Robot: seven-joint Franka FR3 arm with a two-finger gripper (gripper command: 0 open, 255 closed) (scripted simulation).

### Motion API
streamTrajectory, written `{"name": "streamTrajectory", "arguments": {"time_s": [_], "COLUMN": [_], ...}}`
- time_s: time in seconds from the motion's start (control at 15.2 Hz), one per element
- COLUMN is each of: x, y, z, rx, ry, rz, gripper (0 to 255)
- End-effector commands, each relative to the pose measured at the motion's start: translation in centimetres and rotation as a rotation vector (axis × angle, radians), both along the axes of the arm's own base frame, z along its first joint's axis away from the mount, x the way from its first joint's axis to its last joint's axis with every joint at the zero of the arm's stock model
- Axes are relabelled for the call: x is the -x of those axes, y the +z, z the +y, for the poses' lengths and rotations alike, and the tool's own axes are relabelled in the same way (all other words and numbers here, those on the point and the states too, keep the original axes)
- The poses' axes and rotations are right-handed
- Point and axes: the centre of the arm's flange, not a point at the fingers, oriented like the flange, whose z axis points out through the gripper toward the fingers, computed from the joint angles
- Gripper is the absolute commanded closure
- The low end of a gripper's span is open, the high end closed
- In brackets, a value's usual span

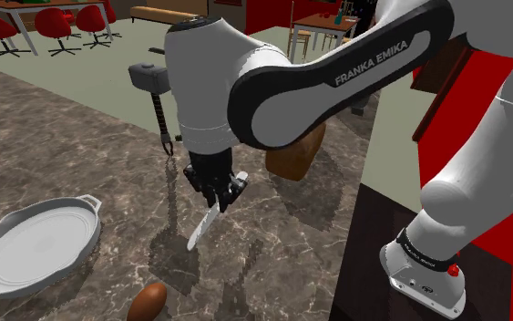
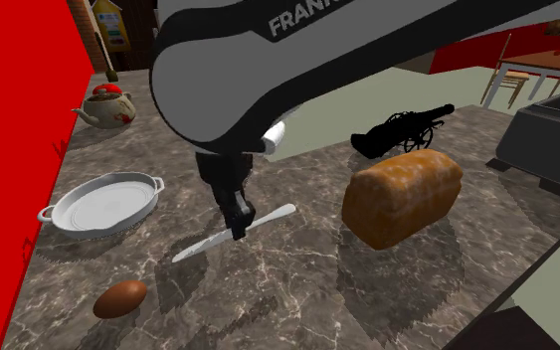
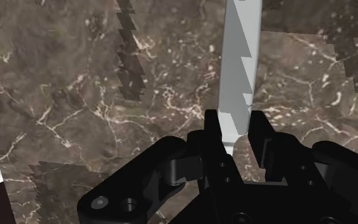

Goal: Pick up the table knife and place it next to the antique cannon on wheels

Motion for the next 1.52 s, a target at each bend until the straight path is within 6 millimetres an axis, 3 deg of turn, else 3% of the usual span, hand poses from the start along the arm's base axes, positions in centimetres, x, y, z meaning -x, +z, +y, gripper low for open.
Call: {"name": "streamTrajectory", "arguments": {"time_s": [0.0, 1.39, 1.45], "x": [0.0, 0.0, -0.1], "y": [1.2, 12.1, 12.1], "z": [0.1, 0.1, -1.3], "rx": [0.0, 0.0, 0.0], "ry": [0.0, 0.0, 0.0], "rz": [0.001, 0.001, 0.001], "gripper": [255, 255, 255]}}
